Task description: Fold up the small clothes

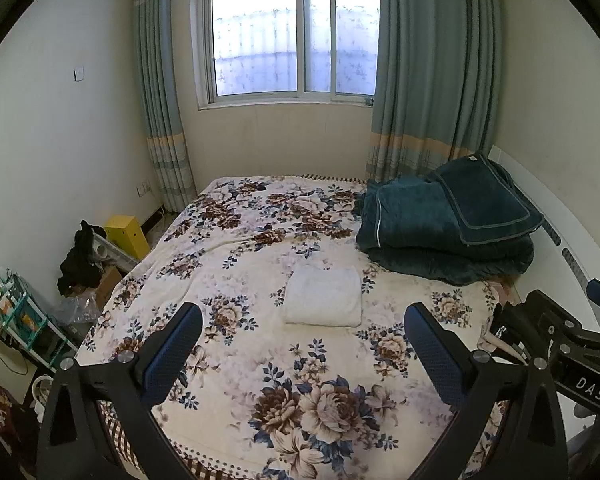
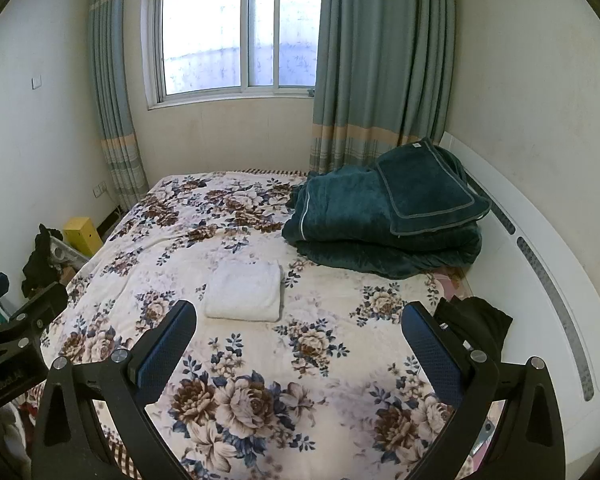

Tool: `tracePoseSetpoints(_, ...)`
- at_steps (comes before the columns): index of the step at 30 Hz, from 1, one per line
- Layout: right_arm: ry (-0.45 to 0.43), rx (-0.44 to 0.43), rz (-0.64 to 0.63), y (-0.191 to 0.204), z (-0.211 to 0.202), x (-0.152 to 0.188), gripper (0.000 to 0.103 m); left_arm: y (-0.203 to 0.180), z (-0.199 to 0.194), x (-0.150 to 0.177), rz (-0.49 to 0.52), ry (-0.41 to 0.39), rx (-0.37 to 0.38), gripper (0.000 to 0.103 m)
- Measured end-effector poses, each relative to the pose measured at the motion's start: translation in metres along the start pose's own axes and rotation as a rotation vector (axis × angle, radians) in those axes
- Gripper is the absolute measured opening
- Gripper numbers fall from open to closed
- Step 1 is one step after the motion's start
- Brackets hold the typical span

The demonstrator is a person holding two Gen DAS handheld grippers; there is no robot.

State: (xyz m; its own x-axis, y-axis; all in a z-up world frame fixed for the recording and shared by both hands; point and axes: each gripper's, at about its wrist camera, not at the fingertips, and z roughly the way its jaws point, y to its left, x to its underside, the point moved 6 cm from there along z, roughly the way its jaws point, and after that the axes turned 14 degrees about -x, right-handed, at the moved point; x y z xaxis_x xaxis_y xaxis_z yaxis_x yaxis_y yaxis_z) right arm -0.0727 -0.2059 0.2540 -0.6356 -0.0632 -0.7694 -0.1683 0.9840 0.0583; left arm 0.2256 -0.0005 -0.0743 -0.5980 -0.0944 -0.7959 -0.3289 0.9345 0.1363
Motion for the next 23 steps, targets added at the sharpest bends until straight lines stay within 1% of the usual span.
tracePoseSetpoints(17,0.000,0.003,0.002,-0.0005,-0.0024,0.0019,0.103,-0.0021,-0.0023,0.0002,-0.003,-0.001,-0.004,0.103)
tracePoseSetpoints(23,0.000,0.007,0.005,0.0018,-0.0051,0.0043,0.103,-0.0062,-0.0046,0.0017,0.002,-0.005,-0.021,0.103)
